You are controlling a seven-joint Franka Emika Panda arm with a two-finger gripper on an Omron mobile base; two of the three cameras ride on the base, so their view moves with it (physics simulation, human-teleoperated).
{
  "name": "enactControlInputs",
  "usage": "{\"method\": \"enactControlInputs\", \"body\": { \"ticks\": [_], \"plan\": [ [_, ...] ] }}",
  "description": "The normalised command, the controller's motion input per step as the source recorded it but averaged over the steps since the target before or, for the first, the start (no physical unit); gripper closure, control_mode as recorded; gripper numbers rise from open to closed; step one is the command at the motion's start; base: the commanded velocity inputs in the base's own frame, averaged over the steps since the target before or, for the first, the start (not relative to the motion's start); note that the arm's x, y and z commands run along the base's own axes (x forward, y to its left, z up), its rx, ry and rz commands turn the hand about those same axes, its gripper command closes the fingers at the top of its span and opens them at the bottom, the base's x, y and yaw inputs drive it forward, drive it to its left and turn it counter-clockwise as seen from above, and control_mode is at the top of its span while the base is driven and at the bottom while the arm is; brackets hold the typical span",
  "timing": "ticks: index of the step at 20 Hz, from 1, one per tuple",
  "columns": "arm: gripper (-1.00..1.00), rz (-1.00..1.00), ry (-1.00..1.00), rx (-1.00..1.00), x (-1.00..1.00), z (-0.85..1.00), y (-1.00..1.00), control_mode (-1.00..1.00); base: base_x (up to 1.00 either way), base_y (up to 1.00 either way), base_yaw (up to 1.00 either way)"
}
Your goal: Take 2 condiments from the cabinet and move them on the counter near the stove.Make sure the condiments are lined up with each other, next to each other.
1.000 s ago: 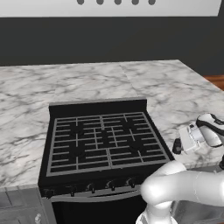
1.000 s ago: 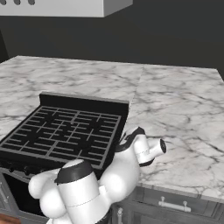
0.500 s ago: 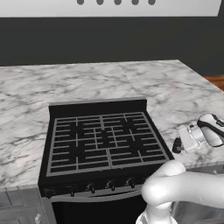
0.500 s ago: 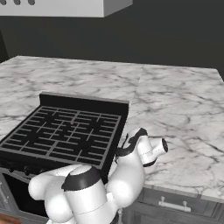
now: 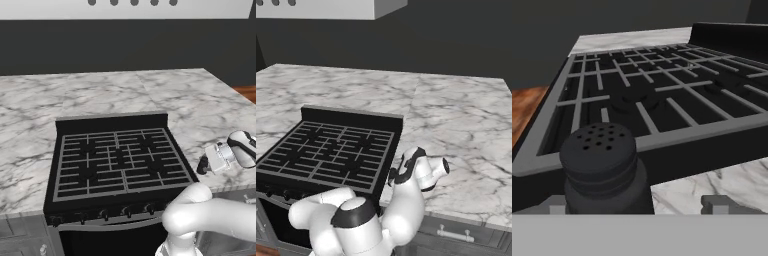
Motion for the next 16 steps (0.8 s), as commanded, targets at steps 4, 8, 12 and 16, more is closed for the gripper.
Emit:
{"method": "enactControlInputs", "body": {
  "ticks": [4,8,12,16],
  "plan": [
    [-1.0,0.0,0.0,0.0,0.0,0.03,0.0,-1.0,0.0,0.0,0.0],
    [-1.0,0.0,-0.04,0.0,-0.09,0.28,0.0,-1.0,0.0,0.0,0.0],
    [-1.0,0.0,-0.06,0.0,-0.16,0.35,0.0,-1.0,0.0,0.0,0.0],
    [-1.0,0.0,-0.06,0.0,-0.26,0.49,0.0,-1.0,0.0,0.0,0.0]
  ]
}}
